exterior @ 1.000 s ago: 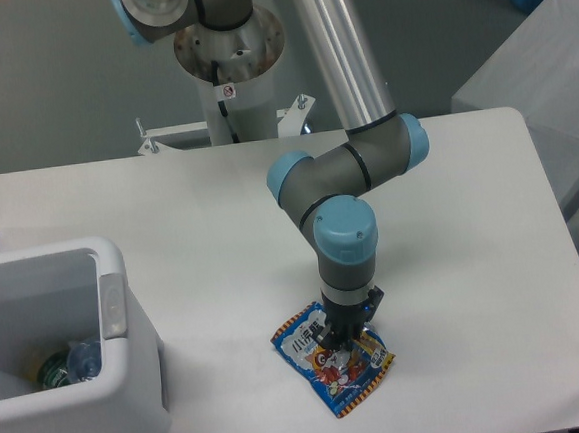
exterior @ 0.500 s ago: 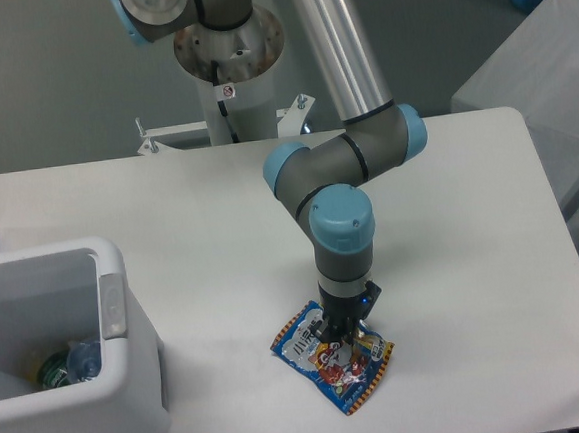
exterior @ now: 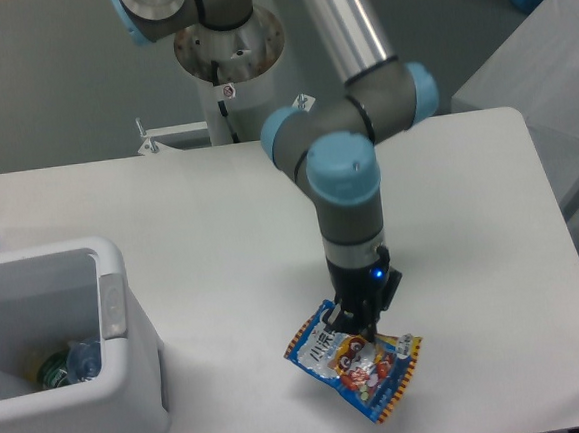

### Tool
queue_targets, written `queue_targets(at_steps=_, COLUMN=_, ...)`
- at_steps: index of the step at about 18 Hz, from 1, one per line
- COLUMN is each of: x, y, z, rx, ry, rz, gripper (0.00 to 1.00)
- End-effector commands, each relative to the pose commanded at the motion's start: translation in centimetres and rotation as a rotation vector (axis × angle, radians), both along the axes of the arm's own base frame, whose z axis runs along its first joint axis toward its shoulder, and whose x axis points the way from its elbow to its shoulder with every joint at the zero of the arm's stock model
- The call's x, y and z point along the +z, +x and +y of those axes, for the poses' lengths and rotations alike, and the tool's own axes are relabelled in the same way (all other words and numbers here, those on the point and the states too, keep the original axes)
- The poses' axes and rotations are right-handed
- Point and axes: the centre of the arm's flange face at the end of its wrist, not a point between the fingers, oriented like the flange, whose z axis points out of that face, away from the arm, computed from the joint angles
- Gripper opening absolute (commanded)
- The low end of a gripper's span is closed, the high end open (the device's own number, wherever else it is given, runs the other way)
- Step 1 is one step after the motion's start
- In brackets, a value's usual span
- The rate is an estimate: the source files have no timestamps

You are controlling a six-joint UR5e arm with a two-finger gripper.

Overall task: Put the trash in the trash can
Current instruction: 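Lift the wrapper and carry it over the white bin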

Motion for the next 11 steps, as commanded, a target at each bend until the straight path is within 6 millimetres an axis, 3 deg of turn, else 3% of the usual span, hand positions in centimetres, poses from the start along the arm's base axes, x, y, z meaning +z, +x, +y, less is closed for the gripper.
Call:
queue_targets(at_steps=2, x=4.3, y=0.2, z=0.6, rx=-0.009, ry=0.058, rz=0.055, gripper=0.04)
queue_targets(at_steps=6, x=11.3, y=4.5, z=2.6, rx=-0.140, ry=0.120, rz=0.172, gripper=0.04)
queue_targets(at_steps=11, x=15.9, y=12.9, z=5.6, rx=-0.384, ry=0.108, rz=0.304, gripper=0.04)
